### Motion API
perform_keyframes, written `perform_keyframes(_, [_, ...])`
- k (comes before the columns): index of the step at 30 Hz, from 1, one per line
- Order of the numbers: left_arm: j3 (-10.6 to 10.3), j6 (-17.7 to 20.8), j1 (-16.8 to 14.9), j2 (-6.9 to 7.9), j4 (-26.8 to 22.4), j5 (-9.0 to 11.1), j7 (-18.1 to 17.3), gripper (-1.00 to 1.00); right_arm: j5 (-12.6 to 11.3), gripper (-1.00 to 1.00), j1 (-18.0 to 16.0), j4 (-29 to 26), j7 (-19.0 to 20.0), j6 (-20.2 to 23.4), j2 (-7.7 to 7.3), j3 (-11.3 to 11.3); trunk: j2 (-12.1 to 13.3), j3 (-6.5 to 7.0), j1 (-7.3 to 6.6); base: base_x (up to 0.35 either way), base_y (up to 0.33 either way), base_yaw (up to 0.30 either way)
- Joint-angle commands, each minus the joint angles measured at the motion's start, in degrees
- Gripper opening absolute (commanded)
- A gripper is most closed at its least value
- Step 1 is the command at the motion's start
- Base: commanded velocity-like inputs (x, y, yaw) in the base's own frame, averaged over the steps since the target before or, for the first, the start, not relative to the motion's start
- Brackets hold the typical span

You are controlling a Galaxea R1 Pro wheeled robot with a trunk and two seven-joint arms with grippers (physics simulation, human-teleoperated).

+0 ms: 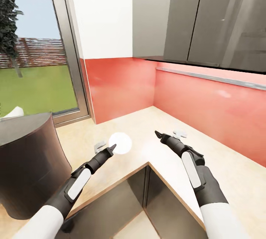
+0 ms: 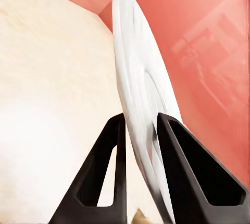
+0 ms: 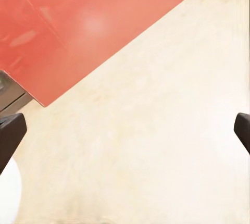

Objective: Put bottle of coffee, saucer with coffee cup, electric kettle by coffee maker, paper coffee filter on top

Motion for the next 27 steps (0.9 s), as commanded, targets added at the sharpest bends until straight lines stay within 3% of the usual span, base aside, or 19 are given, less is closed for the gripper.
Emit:
perform_keyframes(1, [-0.09,0.30,-0.06,0.05,-0.07,0.50,0.06,-1.00,-0.21,1.00,-0.05,-0.04,0.14,0.31,0.04,-0.13,-0.14,-0.14,0.00,-0.341,0.000,0.000])
perform_keyframes(9, [-0.07,0.53,-0.04,0.12,-0.04,0.47,-2.39,-1.00,-0.21,1.00,-0.05,-0.04,0.20,0.24,0.05,-0.04,-0.14,0.17,0.00,-0.341,0.000,0.000])
perform_keyframes(27, [-0.15,0.48,0.02,-0.10,-0.04,0.43,-2.65,-1.00,-0.21,1.00,-0.05,-0.04,0.21,0.23,0.05,-0.04,-0.14,1.69,0.00,-0.341,0.000,0.000])
